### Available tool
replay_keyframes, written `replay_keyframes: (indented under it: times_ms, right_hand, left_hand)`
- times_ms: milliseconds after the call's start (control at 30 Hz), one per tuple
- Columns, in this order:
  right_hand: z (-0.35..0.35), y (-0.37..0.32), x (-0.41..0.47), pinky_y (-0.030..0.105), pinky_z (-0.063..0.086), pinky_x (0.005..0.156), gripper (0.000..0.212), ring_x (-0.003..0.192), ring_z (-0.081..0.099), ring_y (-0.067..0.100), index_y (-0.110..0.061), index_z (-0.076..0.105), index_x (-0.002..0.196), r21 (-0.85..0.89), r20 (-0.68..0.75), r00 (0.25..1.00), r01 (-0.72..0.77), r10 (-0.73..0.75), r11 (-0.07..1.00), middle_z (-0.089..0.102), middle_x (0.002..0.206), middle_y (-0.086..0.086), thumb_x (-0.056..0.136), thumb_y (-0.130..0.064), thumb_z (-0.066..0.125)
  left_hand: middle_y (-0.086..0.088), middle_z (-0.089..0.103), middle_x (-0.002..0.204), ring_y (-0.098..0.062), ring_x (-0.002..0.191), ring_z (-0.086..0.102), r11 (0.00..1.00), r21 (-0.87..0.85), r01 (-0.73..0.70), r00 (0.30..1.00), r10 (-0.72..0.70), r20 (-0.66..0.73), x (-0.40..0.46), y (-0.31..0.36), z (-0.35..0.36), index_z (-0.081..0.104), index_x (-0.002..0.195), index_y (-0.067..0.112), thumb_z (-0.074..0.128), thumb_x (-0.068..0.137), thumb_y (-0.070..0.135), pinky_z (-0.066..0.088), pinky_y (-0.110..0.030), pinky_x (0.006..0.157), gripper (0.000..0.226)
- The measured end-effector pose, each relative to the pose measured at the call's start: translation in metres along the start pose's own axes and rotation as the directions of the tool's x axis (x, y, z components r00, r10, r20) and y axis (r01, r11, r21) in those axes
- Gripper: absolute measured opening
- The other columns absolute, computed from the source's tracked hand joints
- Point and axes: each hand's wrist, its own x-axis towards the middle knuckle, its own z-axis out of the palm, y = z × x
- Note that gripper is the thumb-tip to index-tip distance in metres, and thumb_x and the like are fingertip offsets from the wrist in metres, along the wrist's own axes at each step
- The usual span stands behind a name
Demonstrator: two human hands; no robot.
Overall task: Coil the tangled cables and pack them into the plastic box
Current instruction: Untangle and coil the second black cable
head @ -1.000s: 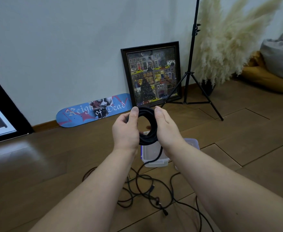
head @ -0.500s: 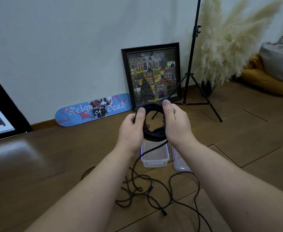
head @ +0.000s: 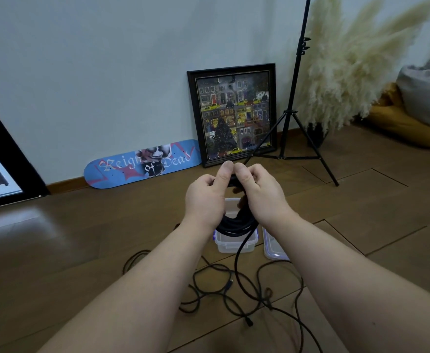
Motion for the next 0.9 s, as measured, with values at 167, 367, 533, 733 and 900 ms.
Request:
replay_keyframes:
  times_ms: [167, 367, 533, 733, 900]
  right_hand:
    - [0.006, -0.009, -0.001, 0.056, 0.052, 0.087, 0.088, 0.091, 0.067, 0.038, -0.002, 0.063, 0.101, 0.249, 0.012, 0.982, -0.186, 0.189, 0.95, 0.068, 0.099, 0.02, 0.07, -0.083, 0.047]
    - [-0.002, -0.008, -0.002, 0.033, 0.043, 0.066, 0.065, 0.07, 0.056, 0.027, 0.007, 0.062, 0.085, 0.062, -0.214, 0.974, -0.065, 0.077, 0.996, 0.06, 0.07, 0.013, 0.105, -0.042, 0.024]
    - [-0.005, -0.002, 0.002, 0.037, 0.036, 0.062, 0.053, 0.064, 0.047, 0.026, -0.007, 0.046, 0.063, -0.068, -0.272, 0.954, 0.11, -0.125, 0.992, 0.049, 0.061, 0.005, 0.106, -0.031, 0.025]
    - [-0.002, -0.004, 0.004, 0.035, 0.032, 0.062, 0.05, 0.064, 0.044, 0.025, -0.018, 0.039, 0.059, -0.128, -0.246, 0.953, 0.151, -0.179, 0.98, 0.044, 0.058, -0.001, 0.105, -0.03, 0.024]
    - [-0.002, -0.008, 0.002, 0.045, 0.05, 0.074, 0.062, 0.076, 0.063, 0.031, -0.006, 0.064, 0.076, 0.139, -0.142, 0.99, 0.004, 0.016, 0.99, 0.066, 0.073, 0.013, 0.099, -0.054, 0.032]
  left_hand:
    - [0.0, 0.041, 0.054, -0.025, 0.061, 0.044, 0.994, -0.106, -0.01, 0.975, -0.014, -0.223, 0.002, 0.002, 0.007, 0.037, 0.054, 0.02, 0.058, 0.089, 0.057, 0.039, -0.037, 0.062, 0.055]
    - [0.0, 0.052, 0.065, -0.019, 0.067, 0.05, 0.994, -0.078, -0.071, 0.99, 0.061, -0.13, -0.005, 0.002, 0.014, 0.052, 0.069, 0.015, 0.056, 0.093, 0.051, 0.042, -0.036, 0.067, 0.044]
    - [-0.006, 0.063, 0.089, -0.015, 0.075, 0.061, 0.975, -0.221, 0.025, 0.991, 0.005, 0.133, -0.009, 0.013, 0.008, 0.061, 0.096, 0.004, 0.059, 0.066, 0.064, 0.05, -0.028, 0.059, 0.066]
    - [0.003, 0.048, 0.055, -0.011, 0.048, 0.046, 0.987, -0.153, -0.049, 0.993, 0.065, 0.103, -0.014, 0.012, 0.003, 0.056, 0.063, 0.02, 0.068, 0.082, 0.046, 0.044, -0.023, 0.051, 0.034]
    - [0.01, 0.047, 0.047, -0.008, 0.044, 0.043, 0.976, -0.205, -0.072, 0.997, 0.073, -0.003, -0.01, 0.014, 0.005, 0.059, 0.066, 0.017, 0.067, 0.091, 0.03, 0.043, -0.023, 0.047, 0.029]
